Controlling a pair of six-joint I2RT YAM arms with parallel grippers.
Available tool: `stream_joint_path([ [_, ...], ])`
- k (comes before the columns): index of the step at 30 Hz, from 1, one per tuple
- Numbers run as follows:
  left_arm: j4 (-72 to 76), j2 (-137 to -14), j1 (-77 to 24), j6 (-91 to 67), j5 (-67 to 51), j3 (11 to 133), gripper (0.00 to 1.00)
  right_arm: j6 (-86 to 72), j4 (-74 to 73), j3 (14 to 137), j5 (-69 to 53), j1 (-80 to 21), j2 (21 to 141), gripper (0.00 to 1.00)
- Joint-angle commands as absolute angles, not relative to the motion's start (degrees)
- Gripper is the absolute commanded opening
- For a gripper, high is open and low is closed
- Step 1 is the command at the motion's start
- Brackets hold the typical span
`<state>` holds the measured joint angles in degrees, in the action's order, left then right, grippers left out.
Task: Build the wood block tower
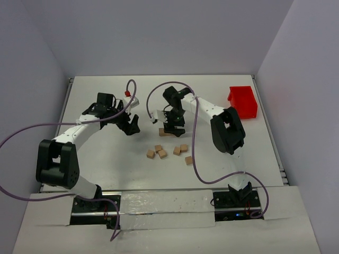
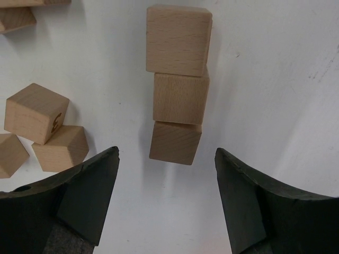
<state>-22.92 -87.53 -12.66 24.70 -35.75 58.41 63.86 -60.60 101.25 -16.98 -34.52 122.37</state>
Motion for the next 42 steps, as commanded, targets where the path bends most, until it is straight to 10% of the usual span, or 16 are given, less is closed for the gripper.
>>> stream_joint_path([
  [1,-16.79,-85.08,-13.49,21.41,-30.73,56.91,0.99,61.97,-61.74,102.7,-20.34,-34.54,117.25,0.8],
  [19,-6.77,-89.99,-26.75,6.21,-3.75,54.47,0.99,26.57,-37.79,72.35,-22.43,-21.06,94.59,0.86],
  [42,-7.12,-99.7,-29.63,0.45,-5.81,59.52,0.99,6.66,-29.45,73.23,-16.13,-20.48,105.61,0.88],
])
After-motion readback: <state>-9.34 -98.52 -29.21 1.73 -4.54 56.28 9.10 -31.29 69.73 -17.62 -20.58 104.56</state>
